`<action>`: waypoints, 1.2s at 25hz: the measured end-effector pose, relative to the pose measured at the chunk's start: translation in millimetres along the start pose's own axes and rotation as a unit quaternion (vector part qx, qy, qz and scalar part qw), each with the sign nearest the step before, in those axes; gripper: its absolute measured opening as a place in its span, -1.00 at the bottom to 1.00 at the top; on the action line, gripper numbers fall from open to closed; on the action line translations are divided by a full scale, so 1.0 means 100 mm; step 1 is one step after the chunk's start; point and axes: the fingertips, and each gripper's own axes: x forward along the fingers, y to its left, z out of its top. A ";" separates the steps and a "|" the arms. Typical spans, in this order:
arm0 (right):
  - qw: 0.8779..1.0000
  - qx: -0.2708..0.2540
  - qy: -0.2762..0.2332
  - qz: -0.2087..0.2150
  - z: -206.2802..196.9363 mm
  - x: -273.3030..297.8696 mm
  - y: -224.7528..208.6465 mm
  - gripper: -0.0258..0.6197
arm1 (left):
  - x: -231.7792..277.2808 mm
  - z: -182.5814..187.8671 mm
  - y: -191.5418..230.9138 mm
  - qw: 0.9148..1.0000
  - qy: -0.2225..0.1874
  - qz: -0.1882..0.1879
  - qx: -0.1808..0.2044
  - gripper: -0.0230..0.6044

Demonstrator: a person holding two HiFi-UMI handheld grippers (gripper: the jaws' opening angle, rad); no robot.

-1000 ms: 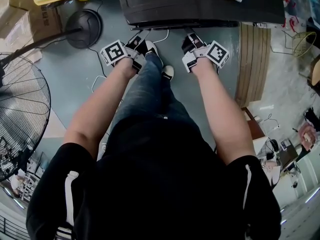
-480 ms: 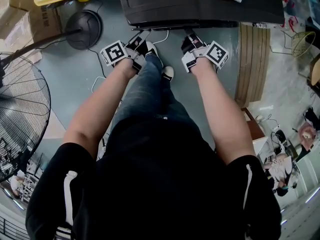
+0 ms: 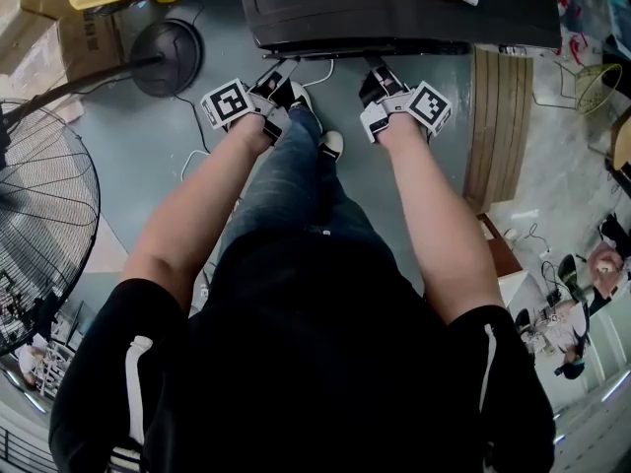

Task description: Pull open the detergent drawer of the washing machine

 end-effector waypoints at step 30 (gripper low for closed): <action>1.000 0.021 0.022 -0.008 -0.43 -0.66 -0.23 -0.74 | -0.42 -0.70 0.10 0.999 0.017 0.033 0.012 -0.67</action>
